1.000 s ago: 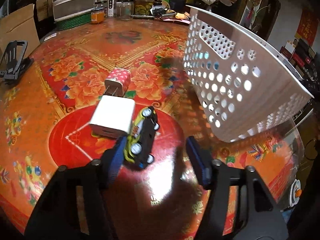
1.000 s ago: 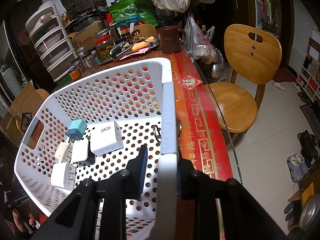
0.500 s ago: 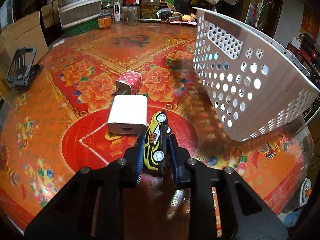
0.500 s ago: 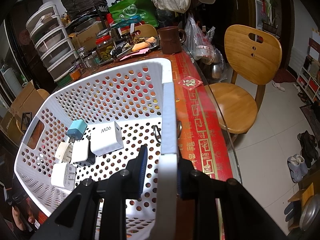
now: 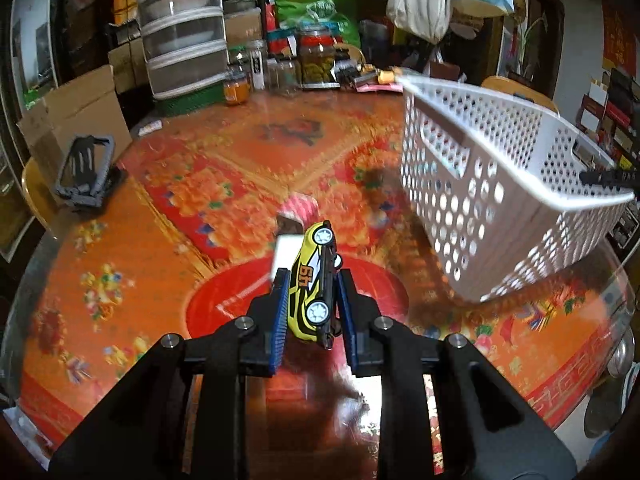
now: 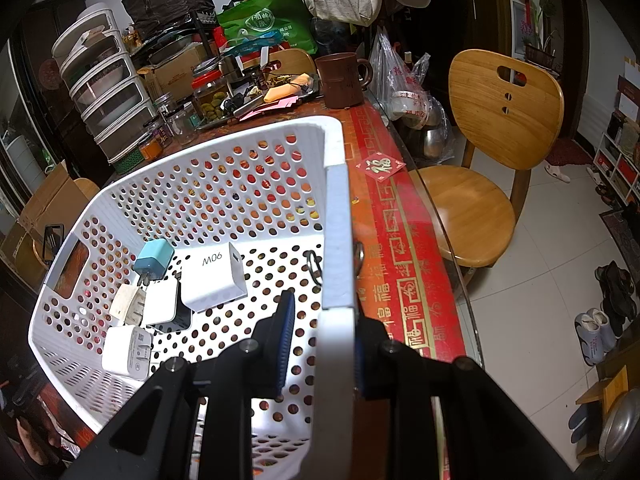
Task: Organize rigid objects
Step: 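Carry the yellow toy car into the basket and open the left tool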
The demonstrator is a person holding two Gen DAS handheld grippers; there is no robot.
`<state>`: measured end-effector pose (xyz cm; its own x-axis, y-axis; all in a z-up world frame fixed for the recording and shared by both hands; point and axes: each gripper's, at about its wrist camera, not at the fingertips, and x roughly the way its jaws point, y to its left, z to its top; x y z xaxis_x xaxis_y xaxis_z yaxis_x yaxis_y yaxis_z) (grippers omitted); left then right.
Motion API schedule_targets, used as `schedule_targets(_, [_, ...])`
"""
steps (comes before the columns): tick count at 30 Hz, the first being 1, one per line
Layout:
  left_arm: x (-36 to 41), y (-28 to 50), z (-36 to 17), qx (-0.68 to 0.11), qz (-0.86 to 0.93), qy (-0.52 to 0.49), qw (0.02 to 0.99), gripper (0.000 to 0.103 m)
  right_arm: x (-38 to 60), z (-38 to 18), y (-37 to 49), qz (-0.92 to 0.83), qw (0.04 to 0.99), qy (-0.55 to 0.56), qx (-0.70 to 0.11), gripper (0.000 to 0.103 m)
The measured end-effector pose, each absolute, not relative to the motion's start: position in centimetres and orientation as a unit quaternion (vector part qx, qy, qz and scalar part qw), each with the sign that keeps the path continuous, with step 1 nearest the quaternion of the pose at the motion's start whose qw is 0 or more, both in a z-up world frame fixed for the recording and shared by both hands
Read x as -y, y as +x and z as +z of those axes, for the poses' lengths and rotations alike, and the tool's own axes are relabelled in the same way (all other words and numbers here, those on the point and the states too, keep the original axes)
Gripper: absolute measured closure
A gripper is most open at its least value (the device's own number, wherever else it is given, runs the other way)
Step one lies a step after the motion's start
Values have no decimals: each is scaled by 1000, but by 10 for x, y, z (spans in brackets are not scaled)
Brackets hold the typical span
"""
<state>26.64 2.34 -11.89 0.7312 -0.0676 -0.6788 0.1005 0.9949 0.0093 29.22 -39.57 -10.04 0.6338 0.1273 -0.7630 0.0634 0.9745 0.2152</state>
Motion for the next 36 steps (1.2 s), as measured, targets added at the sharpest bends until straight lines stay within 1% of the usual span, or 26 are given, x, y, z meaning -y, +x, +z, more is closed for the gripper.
schedule_targets(8, [4, 272, -49, -305, -50, 64, 949, 82, 395, -101, 292, 19, 897, 112, -428, 78])
schedule_targets(13, [31, 293, -28, -299, -44, 120, 946, 82, 394, -101, 292, 21, 896, 111, -429, 77])
schedule_targets(17, [49, 308, -19, -302, -57, 136, 942, 82, 393, -102, 292, 21, 897, 112, -428, 77])
schedule_targets(24, [111, 326, -13, -315, -110, 157, 930, 82, 393, -102, 292, 21, 896, 112, -428, 77])
schedule_targets(29, [159, 341, -30, -341, -126, 193, 911, 82, 393, -102, 292, 21, 896, 111, -428, 77])
schedule_targets(36, [184, 349, -54, -379, -146, 198, 892, 82, 393, -102, 292, 22, 896, 110, -429, 77])
